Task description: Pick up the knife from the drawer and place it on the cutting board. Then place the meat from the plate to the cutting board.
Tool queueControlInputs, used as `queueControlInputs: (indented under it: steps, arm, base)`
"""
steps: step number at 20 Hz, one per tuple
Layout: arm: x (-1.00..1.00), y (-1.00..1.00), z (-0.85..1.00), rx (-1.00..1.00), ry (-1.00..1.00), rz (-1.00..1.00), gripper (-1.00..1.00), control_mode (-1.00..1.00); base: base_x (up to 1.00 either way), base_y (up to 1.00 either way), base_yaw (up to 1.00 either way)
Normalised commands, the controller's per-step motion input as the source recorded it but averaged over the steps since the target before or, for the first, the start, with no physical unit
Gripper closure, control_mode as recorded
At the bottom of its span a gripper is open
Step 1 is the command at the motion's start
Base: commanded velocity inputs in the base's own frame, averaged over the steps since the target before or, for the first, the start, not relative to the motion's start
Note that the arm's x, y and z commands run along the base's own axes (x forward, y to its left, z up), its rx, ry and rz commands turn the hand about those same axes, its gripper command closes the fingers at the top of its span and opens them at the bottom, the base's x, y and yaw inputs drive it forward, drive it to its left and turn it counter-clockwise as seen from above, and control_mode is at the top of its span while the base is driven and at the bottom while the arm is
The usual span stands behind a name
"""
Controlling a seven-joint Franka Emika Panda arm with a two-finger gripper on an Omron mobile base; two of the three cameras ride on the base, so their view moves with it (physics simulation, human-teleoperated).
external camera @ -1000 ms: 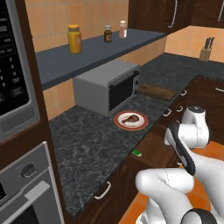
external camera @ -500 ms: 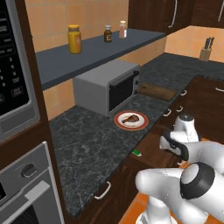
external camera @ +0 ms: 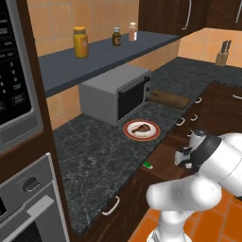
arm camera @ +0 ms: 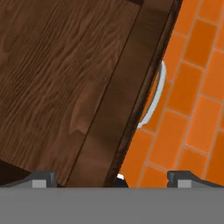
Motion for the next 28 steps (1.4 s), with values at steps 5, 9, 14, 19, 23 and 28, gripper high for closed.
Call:
queueControlInputs:
  steps: [5, 9, 14, 19, 23, 28]
  arm:
    - [0.43, 0.0, -0.12, 0.0, 0.0, -0.03, -1.0, -1.0]
    - [0.35, -0.01, -0.39, 0.0, 0.0, -0.01, -1.0, -1.0]
    - [0.02, -0.29, -0.42, 0.0, 0.01, 0.0, -1.0, -1.0]
    - [-0.56, -0.77, -0.41, 0.02, 0.01, 0.0, -1.0, -1.0]
    - [-0.95, -0.96, -0.39, 0.05, 0.0, 0.0, -1.0, -1.0]
    - [-1.0, -1.0, -0.24, 0.04, -0.01, 0.0, -1.0, -1.0]
  base:
    - [0.0, 0.0, 0.0]
    - [0.0, 0.0, 0.0]
    - [0.0, 0.0, 0.0]
    - [0.0, 0.0, 0.0]
    - [0.0, 0.0, 0.0]
    - [0.0, 0.0, 0.0]
